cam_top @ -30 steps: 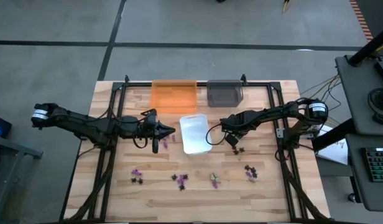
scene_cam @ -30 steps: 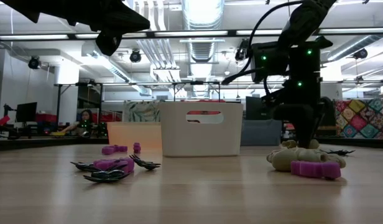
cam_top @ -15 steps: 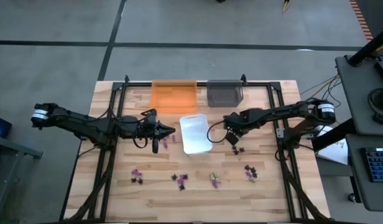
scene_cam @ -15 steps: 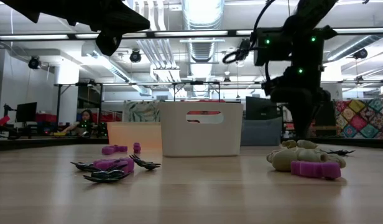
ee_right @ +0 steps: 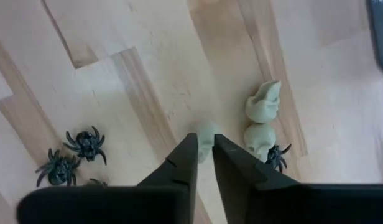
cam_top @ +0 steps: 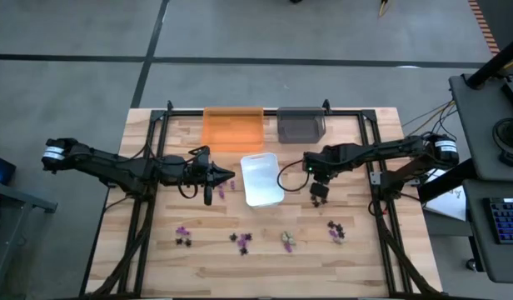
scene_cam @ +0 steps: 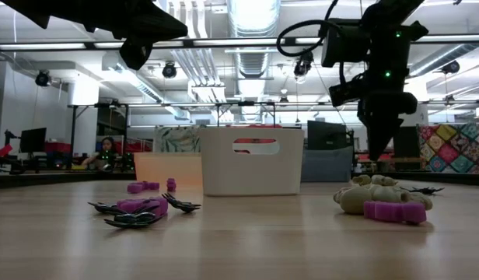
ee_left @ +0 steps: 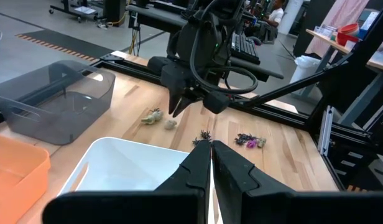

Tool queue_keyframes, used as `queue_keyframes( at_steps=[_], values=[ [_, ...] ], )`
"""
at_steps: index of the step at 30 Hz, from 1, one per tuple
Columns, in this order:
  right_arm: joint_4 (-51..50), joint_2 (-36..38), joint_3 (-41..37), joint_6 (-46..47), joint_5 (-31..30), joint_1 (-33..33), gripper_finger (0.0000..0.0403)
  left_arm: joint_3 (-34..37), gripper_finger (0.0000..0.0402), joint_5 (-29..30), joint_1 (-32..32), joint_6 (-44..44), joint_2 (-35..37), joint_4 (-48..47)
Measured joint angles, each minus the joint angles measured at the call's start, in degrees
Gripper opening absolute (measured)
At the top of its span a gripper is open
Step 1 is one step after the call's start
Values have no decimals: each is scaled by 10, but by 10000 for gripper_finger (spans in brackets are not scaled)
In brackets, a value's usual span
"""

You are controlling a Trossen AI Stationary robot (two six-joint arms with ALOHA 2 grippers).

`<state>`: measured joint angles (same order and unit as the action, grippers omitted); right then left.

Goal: Sort Halloween decoration
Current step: Put the white skull toy into the white bin

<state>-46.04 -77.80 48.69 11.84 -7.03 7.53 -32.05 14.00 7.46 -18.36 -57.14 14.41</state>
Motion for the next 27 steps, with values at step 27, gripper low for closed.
queue_keyframes(
  at_steps=[27],
  values=[
    [9, -3, -30, -164, -33, -2, 187, 0, 0, 0, 0, 13, 0, -4]
  ],
)
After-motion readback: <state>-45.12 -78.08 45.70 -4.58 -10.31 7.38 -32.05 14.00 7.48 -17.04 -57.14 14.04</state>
